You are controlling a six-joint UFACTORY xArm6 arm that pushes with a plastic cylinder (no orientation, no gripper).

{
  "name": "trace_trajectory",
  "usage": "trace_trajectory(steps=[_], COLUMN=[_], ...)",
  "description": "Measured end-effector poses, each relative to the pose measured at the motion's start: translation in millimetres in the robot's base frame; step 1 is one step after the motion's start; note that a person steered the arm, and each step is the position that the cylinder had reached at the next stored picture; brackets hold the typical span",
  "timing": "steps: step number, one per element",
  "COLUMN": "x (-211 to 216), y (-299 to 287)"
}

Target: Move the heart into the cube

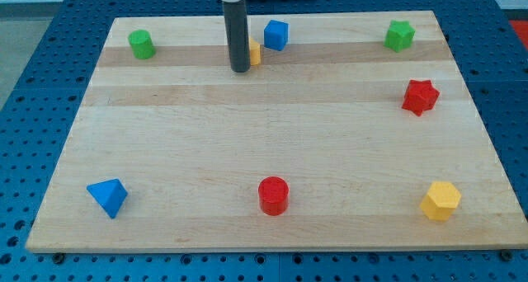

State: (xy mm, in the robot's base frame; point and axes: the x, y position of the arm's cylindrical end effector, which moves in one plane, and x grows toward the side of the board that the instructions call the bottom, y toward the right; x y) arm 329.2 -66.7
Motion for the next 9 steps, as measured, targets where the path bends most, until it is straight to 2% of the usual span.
trace_trajectory(steps=[2, 3, 9], x=[-10.4, -16.9, -24.7], y=[-10.5, 6.9, 9.7])
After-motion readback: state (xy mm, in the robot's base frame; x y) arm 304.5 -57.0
